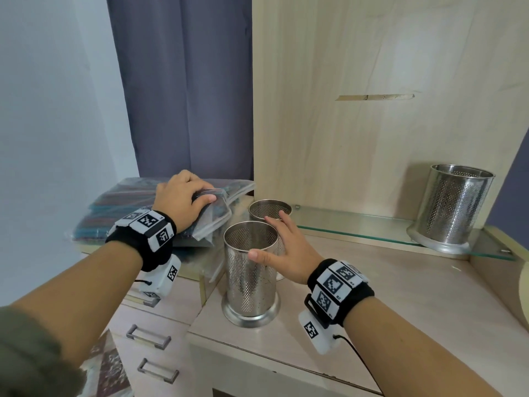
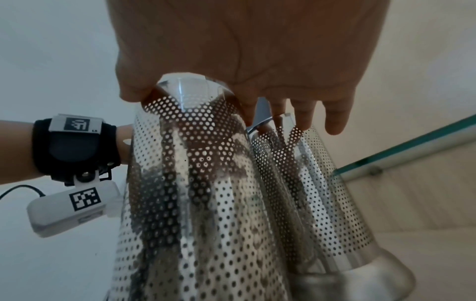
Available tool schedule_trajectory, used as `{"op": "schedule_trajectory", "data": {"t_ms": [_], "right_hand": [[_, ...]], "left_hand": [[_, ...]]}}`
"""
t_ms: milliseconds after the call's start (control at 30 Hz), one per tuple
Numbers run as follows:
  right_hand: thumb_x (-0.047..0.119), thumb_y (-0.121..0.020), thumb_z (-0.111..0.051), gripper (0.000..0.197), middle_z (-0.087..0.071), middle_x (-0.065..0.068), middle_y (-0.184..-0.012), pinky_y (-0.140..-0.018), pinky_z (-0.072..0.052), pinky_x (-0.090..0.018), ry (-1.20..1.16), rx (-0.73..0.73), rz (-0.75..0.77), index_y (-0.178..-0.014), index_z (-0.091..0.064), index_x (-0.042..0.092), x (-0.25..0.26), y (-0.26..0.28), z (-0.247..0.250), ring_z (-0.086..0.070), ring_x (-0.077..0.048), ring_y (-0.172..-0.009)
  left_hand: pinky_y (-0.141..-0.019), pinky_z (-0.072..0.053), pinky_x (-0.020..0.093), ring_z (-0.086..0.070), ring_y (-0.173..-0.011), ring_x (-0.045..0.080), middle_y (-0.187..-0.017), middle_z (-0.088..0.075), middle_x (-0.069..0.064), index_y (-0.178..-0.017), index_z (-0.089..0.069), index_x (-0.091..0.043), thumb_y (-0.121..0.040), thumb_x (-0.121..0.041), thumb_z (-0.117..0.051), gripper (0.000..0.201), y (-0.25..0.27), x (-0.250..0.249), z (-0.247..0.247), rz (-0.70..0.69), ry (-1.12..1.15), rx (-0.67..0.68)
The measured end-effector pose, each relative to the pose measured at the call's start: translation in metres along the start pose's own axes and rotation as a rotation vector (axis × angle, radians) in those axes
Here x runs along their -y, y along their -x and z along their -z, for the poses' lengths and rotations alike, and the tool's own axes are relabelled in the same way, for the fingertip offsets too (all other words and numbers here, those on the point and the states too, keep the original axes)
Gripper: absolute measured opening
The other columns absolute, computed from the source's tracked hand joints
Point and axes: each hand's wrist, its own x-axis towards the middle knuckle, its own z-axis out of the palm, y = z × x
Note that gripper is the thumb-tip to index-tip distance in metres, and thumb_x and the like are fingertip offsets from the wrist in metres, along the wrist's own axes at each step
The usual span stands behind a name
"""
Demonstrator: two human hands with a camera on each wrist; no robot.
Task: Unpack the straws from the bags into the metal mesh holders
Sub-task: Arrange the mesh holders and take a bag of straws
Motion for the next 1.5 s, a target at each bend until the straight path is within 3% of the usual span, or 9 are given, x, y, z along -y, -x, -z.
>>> {"op": "schedule_trajectory", "data": {"t_ms": [167, 367, 600, 700, 800, 867, 1067, 1300, 1500], "right_hand": [[0.086, -0.063, -0.061, 0.113, -0.011, -0.005, -0.165, -0.122, -0.016, -0.050, 0.054, 0.055, -0.035, -0.154, -0.027, 0.028, 0.013, 0.003, 0.018, -0.009, -0.020, -0.152], [0.045, -0.088, -0.070, 0.062, -0.054, 0.003, -0.131, -0.103, -0.048, -0.039, -0.194, -0.179, 0.163, -0.141, -0.046, 0.023, 0.057, -0.003, 0.027, -0.056, -0.011, -0.115], [0.066, -0.090, -0.041, 0.090, -0.051, 0.001, -0.141, -0.109, -0.041, -0.027, -0.780, -0.344, 0.398, -0.155, -0.013, 0.012, 0.113, -0.005, 0.030, -0.049, -0.005, -0.130], [0.065, -0.096, -0.040, 0.084, -0.057, -0.011, -0.137, -0.111, -0.041, -0.043, -0.865, -0.469, 0.569, -0.144, -0.035, -0.004, 0.121, 0.028, 0.057, -0.052, -0.021, -0.131], [0.055, -0.101, -0.033, 0.042, -0.061, 0.010, -0.123, -0.103, -0.047, -0.029, -0.888, -0.482, 0.604, -0.126, -0.048, 0.024, 0.126, 0.057, 0.090, -0.057, -0.006, -0.122], [0.062, -0.094, -0.034, 0.045, -0.055, 0.009, -0.127, -0.104, -0.045, -0.026, -0.986, -0.524, 0.634, -0.128, -0.043, 0.034, 0.120, 0.072, 0.112, -0.056, 0.000, -0.121], [0.042, -0.103, -0.020, 0.064, -0.051, -0.016, -0.144, -0.101, -0.046, -0.026, -0.966, -0.489, 0.719, -0.151, -0.026, 0.001, 0.092, 0.096, 0.151, -0.054, -0.019, -0.130], [0.034, -0.109, -0.013, 0.049, -0.060, 0.016, -0.117, -0.082, -0.041, 0.000, -0.625, -0.486, 0.304, -0.139, -0.044, 0.012, 0.009, 0.115, 0.154, -0.059, 0.020, -0.100], [0.075, -0.092, -0.023, 0.080, -0.050, 0.002, -0.147, -0.120, -0.027, -0.046, -0.477, -0.466, 0.130, -0.150, -0.037, 0.022, -0.035, 0.103, 0.142, -0.043, -0.013, -0.140]], "left_hand": [[-0.093, -0.046, 0.045, -0.061, -0.099, 0.027, -0.105, -0.068, 0.003, -0.107, -0.064, -0.015, -0.097, -0.025, -0.054, 0.017, -0.005, -0.004, 0.014, -0.026, 0.082, -0.079], [-0.076, -0.039, 0.031, -0.053, -0.083, 0.020, -0.091, -0.057, -0.006, -0.105, -0.060, -0.009, -0.099, -0.016, -0.050, 0.014, -0.007, -0.018, 0.050, -0.058, 0.163, -0.328], [-0.079, -0.036, 0.007, -0.049, -0.083, -0.003, -0.102, -0.055, 0.000, -0.112, -0.054, -0.008, -0.101, -0.011, -0.044, 0.016, 0.006, -0.097, 0.092, -0.352, 0.426, -0.640], [-0.089, -0.043, 0.016, -0.054, -0.102, -0.005, -0.118, -0.050, 0.003, -0.124, -0.037, -0.002, -0.103, -0.014, -0.036, 0.024, 0.014, -0.147, 0.104, -0.596, 0.638, -0.565], [-0.085, -0.040, 0.007, -0.050, -0.094, -0.016, -0.111, -0.041, -0.015, -0.118, -0.022, -0.001, -0.101, 0.006, -0.028, 0.019, 0.018, -0.194, 0.106, -0.727, 0.785, -0.508], [-0.089, -0.039, 0.009, -0.048, -0.097, -0.014, -0.110, -0.039, -0.012, -0.120, -0.016, -0.002, -0.097, 0.017, -0.027, 0.032, 0.021, -0.220, 0.100, -0.729, 0.875, -0.518], [-0.111, -0.039, 0.043, -0.044, -0.134, 0.016, -0.143, -0.040, -0.002, -0.144, -0.013, -0.013, -0.104, 0.004, -0.031, 0.047, 0.024, -0.267, 0.048, -0.443, 1.354, -0.285], [-0.095, -0.036, 0.005, -0.047, -0.109, -0.021, -0.125, -0.035, -0.029, -0.128, -0.016, -0.030, -0.106, -0.007, -0.035, 0.037, 0.028, -0.286, -0.037, -0.224, 1.239, 0.008], [-0.096, -0.039, 0.007, -0.047, -0.112, -0.021, -0.128, -0.039, -0.025, -0.137, -0.012, -0.032, -0.106, -0.014, -0.034, 0.041, 0.034, -0.279, -0.072, -0.170, 1.250, 0.135]]}}
